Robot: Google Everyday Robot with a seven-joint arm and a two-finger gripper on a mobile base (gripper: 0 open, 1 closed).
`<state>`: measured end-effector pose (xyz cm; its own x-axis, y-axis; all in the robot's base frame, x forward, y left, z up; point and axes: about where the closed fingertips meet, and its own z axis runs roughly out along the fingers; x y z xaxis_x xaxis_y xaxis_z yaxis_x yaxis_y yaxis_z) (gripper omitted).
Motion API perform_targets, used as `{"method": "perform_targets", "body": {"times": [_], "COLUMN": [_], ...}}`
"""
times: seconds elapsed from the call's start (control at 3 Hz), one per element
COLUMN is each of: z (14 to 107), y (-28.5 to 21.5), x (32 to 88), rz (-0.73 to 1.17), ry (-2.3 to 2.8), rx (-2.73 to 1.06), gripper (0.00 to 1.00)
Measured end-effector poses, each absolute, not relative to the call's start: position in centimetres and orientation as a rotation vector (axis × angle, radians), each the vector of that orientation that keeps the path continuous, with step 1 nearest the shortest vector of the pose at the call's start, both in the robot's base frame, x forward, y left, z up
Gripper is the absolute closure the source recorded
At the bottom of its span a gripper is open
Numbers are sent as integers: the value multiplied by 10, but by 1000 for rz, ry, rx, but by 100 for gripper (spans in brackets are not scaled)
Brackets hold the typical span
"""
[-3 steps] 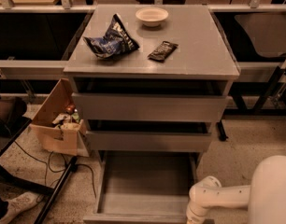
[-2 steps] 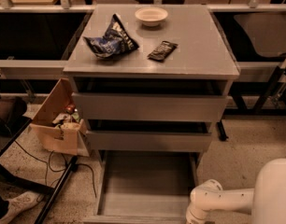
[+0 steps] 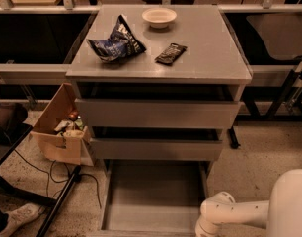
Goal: Open bottom drawer
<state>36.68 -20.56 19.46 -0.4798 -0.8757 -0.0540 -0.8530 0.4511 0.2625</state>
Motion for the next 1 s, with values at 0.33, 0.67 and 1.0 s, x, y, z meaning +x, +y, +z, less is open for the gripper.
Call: {"method": "perform_targets", "body": {"times": [0.33, 0.67, 1.0], "z": [195, 195, 195], "y": [-206, -206, -206], "x": [367, 367, 367], "rz": [-390, -390, -390], "ry": [-2599, -2599, -2599], "rx": [1552, 1552, 1553], "gripper": [53, 29, 6]}}
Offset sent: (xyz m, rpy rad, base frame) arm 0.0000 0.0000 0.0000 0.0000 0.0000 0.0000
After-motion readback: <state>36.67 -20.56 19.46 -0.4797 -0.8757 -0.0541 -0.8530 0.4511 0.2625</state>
